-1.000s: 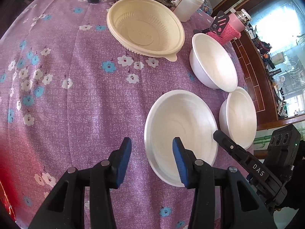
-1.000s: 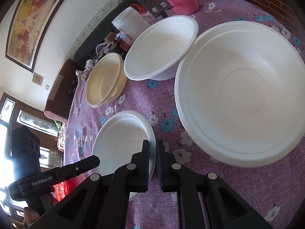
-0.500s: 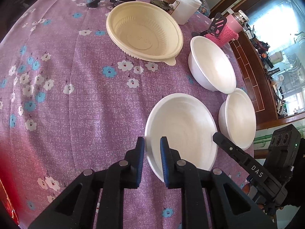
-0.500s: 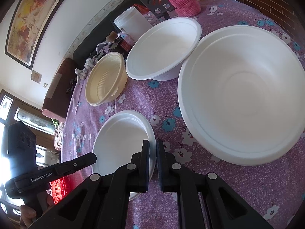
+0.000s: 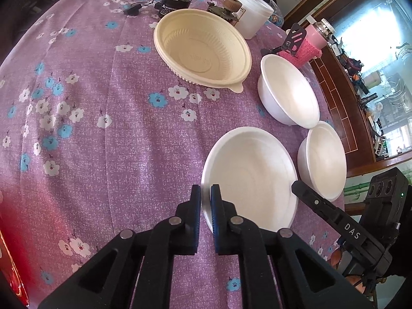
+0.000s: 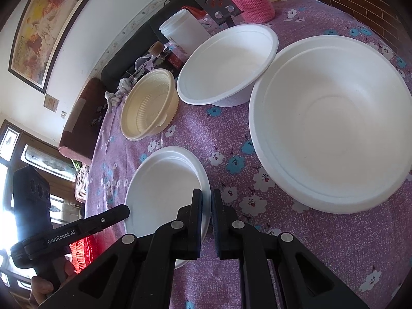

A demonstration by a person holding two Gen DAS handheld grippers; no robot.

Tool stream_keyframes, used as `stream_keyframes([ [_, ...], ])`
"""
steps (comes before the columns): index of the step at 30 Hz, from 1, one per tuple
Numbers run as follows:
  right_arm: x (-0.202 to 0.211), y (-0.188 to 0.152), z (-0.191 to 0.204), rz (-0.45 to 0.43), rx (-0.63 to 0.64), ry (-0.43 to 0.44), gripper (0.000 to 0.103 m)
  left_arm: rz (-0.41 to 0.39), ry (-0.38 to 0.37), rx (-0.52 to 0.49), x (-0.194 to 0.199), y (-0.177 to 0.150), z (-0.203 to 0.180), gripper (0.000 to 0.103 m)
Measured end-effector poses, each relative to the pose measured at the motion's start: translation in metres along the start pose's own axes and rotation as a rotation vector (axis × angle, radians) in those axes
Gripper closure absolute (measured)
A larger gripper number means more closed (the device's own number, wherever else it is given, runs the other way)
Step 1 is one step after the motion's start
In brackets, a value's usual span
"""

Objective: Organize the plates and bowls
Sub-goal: 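Carry the white plate with both grippers over the red plate stack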

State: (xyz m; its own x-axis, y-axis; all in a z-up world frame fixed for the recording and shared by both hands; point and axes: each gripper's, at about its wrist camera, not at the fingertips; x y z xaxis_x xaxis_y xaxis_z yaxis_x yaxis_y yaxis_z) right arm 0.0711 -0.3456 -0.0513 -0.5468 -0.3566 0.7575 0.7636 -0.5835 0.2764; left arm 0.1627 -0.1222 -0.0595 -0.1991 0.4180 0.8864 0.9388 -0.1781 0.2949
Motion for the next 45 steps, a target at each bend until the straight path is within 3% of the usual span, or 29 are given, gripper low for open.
stream_keyframes([
  [25,-0.003,-0.047,0.100,0.015,0.166,0.052,0.095,-0.133,0.032,0.078,0.089,-0.045,0.075,0.096],
  [45,-0.037,-0.142,0.271,0.102,0.437,0.193,0.094,-0.333,0.194,0.243,0.229,-0.132,0.192,0.095],
])
Point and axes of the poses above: each gripper's, at about its wrist camera, not at the fingertips, and x roughly against the way its jaws point, z to its left, y to its top, and after that the axes turned 6 degrees about -x, right-handed
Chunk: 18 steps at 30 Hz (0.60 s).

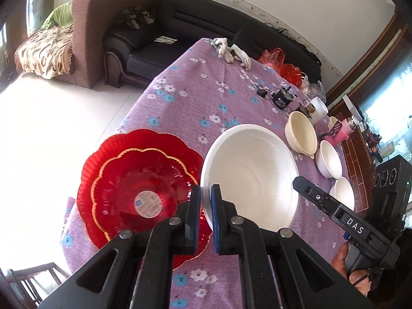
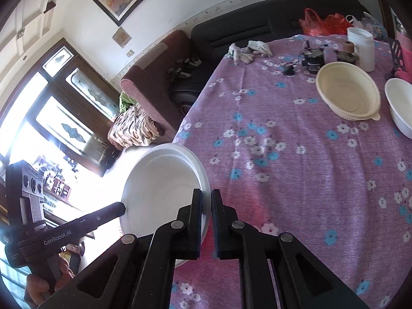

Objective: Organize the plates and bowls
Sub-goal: 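Carry the white plate with both grippers over the red plate stack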

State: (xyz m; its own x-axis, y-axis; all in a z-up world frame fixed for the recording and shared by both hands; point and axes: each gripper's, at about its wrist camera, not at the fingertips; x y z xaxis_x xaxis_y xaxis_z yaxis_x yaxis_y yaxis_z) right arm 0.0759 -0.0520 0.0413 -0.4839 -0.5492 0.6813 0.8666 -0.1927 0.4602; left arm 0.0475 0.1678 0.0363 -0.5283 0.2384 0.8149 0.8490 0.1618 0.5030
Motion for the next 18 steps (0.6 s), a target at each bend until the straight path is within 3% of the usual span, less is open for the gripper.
stream_keyframes([
  [8,-0.023,-0.010,0.050,0.024,0.075,0.021,0.094,-0.030,0.029,0.063,0.025,-0.007,0.044,0.095],
  [18,-0.038,-0.017,0.075,0.041,0.106,0.027,0.094,-0.046,0.041,0.096,0.038,-0.013,0.067,0.095],
])
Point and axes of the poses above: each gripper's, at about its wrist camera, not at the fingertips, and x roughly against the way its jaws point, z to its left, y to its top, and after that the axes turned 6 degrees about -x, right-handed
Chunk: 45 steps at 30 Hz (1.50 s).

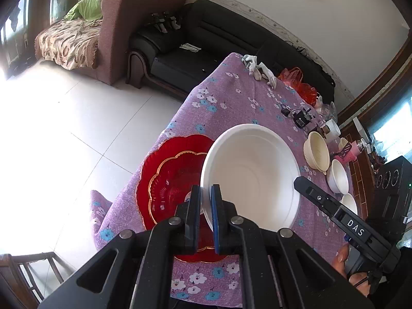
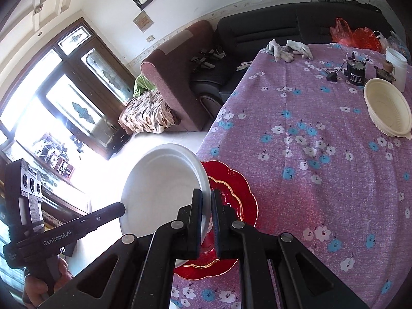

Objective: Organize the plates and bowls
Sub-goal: 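Carry the white plate with both grippers over the red plate stack, then lower the white plate onto the red plates and open both grippers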

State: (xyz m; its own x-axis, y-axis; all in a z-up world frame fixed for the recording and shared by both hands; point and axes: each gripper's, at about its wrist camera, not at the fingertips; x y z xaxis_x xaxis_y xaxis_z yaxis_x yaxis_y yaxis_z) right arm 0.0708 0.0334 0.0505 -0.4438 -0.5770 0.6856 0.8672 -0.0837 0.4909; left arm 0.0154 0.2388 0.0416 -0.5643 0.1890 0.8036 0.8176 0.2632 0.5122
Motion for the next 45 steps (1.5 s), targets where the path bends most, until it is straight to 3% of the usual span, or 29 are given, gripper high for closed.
stream_keyframes([
  [18,-0.040,-0.009,-0.004,0.068,-0.006,-0.017,0.094,0.039,0.023,0.039,-0.018,-0.013,0.023,0.095],
  [34,-0.095,-0.025,-0.031,0.175,-0.042,-0.067,0.094,0.145,0.054,0.073,-0.068,-0.030,0.040,0.095],
  [45,-0.102,-0.027,-0.033,0.193,-0.042,-0.054,0.094,0.142,0.103,0.043,-0.069,-0.032,0.034,0.095],
])
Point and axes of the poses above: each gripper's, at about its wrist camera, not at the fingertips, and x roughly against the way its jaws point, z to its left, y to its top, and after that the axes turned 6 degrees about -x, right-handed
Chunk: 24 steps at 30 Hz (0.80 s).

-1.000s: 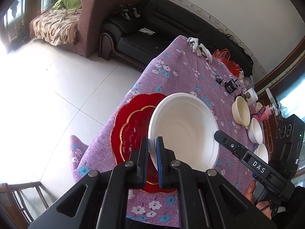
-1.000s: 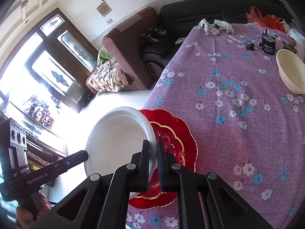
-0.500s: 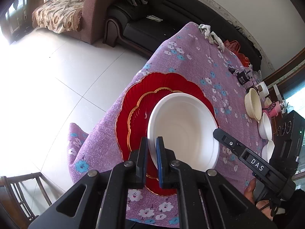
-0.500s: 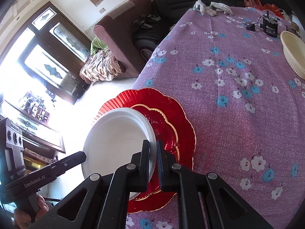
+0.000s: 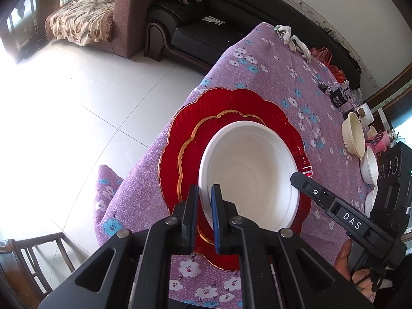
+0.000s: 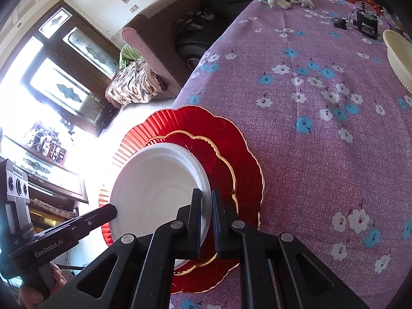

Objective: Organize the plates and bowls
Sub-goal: 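Lower the white plate onto the red plates and open both grippers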

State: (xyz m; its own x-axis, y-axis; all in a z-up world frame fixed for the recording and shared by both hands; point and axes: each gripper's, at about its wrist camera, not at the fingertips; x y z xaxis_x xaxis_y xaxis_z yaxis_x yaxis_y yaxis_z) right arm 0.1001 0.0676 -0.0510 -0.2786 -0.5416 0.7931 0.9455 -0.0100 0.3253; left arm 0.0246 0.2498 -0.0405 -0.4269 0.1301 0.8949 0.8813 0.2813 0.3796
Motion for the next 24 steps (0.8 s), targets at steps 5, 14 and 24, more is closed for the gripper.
stream_keyframes([
  [5,-0.002,0.002,-0.002,0.021,-0.004,0.008,0.093,-0.020,0.045,-0.039,0.006,-0.003,-0.007,0.092],
  [14,0.012,0.006,-0.005,-0.002,0.012,0.023,0.093,-0.102,0.153,-0.079,0.033,-0.003,-0.008,0.075],
  [24,0.056,0.005,-0.017,-0.099,0.005,0.043,0.090,-0.171,0.119,-0.130,0.059,0.003,-0.047,0.071],
])
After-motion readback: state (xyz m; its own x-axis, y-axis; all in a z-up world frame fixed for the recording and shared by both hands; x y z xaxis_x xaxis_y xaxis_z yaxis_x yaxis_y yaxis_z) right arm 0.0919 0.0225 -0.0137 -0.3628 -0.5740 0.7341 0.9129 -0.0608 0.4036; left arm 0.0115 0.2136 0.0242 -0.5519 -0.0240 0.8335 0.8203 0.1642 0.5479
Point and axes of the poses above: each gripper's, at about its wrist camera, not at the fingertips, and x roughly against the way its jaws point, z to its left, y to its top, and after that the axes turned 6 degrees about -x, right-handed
